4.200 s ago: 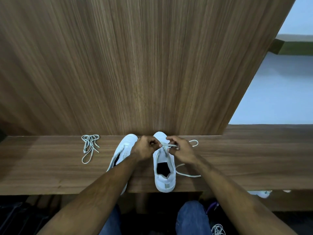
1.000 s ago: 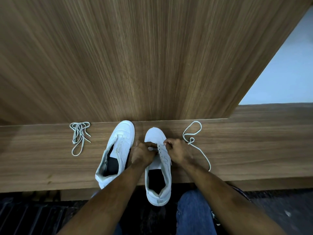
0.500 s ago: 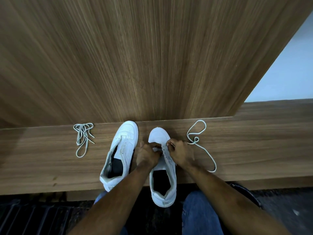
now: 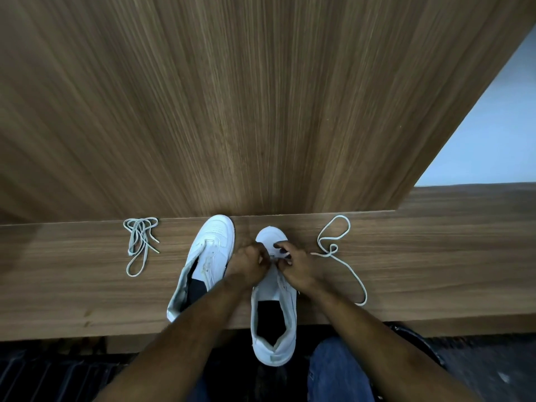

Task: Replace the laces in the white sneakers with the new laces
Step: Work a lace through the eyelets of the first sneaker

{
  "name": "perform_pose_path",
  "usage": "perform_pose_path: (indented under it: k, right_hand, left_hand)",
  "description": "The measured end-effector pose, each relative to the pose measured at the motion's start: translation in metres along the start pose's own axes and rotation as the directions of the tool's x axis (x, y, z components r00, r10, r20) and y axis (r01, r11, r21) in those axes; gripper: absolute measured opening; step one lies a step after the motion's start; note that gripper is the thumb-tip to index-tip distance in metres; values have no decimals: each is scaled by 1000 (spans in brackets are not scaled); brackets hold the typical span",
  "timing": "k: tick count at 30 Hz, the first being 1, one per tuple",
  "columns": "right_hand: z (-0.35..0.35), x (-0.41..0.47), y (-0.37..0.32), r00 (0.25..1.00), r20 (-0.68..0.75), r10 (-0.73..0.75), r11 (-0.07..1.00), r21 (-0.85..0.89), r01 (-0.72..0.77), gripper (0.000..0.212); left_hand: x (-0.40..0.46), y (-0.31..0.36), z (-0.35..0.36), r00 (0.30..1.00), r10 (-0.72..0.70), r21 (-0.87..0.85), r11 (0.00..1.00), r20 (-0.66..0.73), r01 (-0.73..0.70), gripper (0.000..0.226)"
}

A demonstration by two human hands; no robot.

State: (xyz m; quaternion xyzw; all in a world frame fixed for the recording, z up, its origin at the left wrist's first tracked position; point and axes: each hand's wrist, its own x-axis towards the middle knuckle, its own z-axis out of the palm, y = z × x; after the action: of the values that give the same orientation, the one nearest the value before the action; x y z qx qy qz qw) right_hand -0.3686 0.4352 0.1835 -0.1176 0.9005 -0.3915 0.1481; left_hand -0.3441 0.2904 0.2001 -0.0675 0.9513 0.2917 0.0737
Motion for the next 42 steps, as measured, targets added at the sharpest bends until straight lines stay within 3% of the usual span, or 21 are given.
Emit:
perform_pose_path:
  k: [2, 3, 5, 9, 12, 15, 18, 21, 25, 33, 35, 37, 39, 42]
  right_hand:
    - [6, -1, -1, 995, -14, -94, 995, -25, 94, 35]
    - [7, -1, -1, 993, -23, -119, 992, -50, 118, 32]
    - [8, 0, -2, 989, -22, -145, 986, -87, 142, 21]
    - [5, 3, -6, 992, -44, -120, 987, -117, 115, 9]
    - [4, 4, -8, 993, -42, -109, 983, -154, 101, 9]
    - [1, 3, -8, 992, -31, -120, 977, -181, 112, 10]
    - [-1, 2, -9, 991, -21, -132, 969, -213, 125, 11]
    - [-1, 2, -15, 989, 23, -144, 951, -274, 145, 13]
    - [2, 3, -19, 992, 40, -122, 905, -406, 128, 17]
    - [11, 0, -20, 998, -8, -69, 906, -420, 59, 24]
    - [13, -1, -18, 998, -30, -63, 922, -385, 47, 24]
    - [14, -1, -17, 997, -55, -54, 935, -354, 31, 25]
    - [13, 0, -18, 997, -63, -46, 942, -334, 23, 25]
    - [11, -1, -15, 997, -38, -63, 950, -309, 48, 23]
  left_hand:
    - [-5, -8, -10, 998, -45, -305, 951, 39, 55, 24]
    - [-8, -9, -13, 993, -97, -473, 873, 74, 120, 28]
    - [-9, -12, -12, 974, -191, -593, 772, 126, 228, 25]
    - [-13, -13, 0, 974, -220, -549, 807, 59, 216, 11]
    - [-18, -5, -2, 980, -195, -387, 901, 39, 195, 51]
    - [-19, 1, -5, 985, -166, -192, 966, 52, 173, 34]
    - [-17, 0, -10, 983, -176, -126, 975, 55, 181, 8]
    - [-13, -5, -11, 982, -176, -111, 977, 72, 183, 11]
    - [-10, -10, -10, 977, -192, -172, 964, 87, 205, 15]
    - [-9, -13, -8, 968, -230, -224, 943, 101, 247, 19]
    - [-9, -13, -9, 950, -284, -345, 886, 128, 311, 21]
    - [-9, -14, -12, 917, -344, -529, 750, 200, 397, 14]
    - [-7, -14, -15, 895, -363, -602, 663, 261, 445, 11]
    - [1, -14, -10, 891, -399, -538, 712, 217, 450, 14]
